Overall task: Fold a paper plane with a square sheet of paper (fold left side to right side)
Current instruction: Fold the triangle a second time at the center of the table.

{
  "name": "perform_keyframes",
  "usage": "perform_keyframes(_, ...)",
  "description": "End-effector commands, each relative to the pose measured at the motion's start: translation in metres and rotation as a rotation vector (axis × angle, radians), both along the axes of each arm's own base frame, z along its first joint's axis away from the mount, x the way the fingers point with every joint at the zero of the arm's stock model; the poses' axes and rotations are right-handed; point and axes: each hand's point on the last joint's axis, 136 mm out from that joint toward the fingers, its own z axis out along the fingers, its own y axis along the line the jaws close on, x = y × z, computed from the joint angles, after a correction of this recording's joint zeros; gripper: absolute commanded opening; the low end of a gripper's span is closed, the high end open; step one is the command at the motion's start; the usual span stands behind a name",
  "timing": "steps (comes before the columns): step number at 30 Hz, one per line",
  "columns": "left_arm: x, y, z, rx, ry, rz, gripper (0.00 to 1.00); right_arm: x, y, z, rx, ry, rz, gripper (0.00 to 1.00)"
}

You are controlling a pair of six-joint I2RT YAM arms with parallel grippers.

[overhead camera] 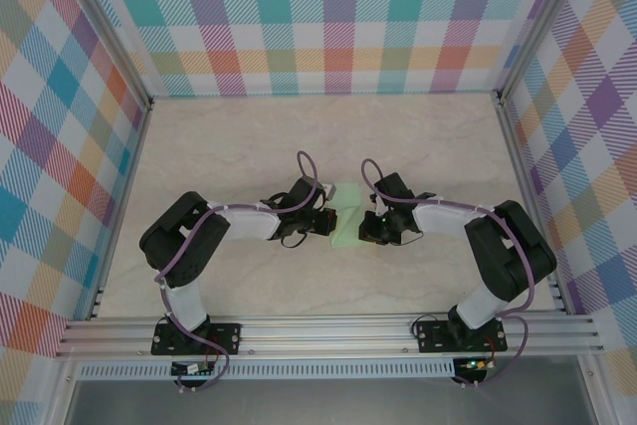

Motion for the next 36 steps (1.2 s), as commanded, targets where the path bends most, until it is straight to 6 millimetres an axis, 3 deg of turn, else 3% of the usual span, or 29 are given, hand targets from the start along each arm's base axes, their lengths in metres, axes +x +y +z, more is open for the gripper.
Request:
perform_keyframes(1,0.013,0.0,0.004,0.0,-0.03,0.014,0.03,-0.01,-0.003,-0.008,-0.041,0.038,0.025,0.13)
perform_keyframes(19,0.01,0.002,-0.006,0.016,-0.012,0.012,0.03,-0.009,-0.002,-0.005,-0.031,0.033,0.026,0.14)
perform_keyframes(22,0.007,0.003,-0.01,0.018,-0.003,0.011,0.03,-0.005,0.004,0.005,0.009,0.008,0.026,0.14)
perform_keyframes(29,0.004,0.004,-0.013,0.019,0.007,0.003,0.03,0.02,0.021,0.051,0.176,-0.103,0.003,0.15)
perform_keyframes(36,0.002,0.005,-0.014,0.027,0.009,-0.006,0.03,0.041,0.048,0.061,0.302,-0.116,-0.006,0.13)
